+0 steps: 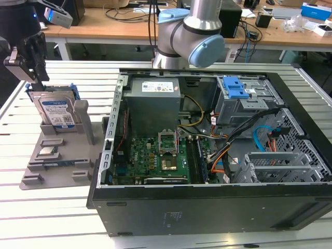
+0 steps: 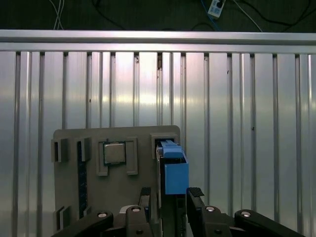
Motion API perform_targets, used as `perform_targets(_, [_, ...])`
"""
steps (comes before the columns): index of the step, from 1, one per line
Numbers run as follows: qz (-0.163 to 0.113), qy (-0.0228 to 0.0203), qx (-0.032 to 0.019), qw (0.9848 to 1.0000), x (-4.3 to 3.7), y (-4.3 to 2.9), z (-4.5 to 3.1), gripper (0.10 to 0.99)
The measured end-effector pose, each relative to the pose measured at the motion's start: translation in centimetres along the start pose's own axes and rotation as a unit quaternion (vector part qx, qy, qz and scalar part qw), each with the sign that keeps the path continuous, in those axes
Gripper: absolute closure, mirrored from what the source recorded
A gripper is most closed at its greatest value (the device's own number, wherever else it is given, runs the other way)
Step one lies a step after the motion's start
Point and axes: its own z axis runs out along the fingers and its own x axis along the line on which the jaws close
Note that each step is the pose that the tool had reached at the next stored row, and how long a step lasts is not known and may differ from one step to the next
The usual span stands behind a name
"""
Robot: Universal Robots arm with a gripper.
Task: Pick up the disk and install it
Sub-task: 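Pick up the disk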
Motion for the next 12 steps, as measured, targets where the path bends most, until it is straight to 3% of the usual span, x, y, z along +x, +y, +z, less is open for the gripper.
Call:
perform_targets(2, [0.000,0.0000,0.0000,1.0000,0.00,0.00,0.01,0.655])
perform_targets(4, [0.000,0.0000,0.0000,1.0000,0.00,0.00,0.01,0.529])
perform_targets(12, [0.000,0.0000,0.0000,1.0000,-0.07,0.17,0.62,0.529])
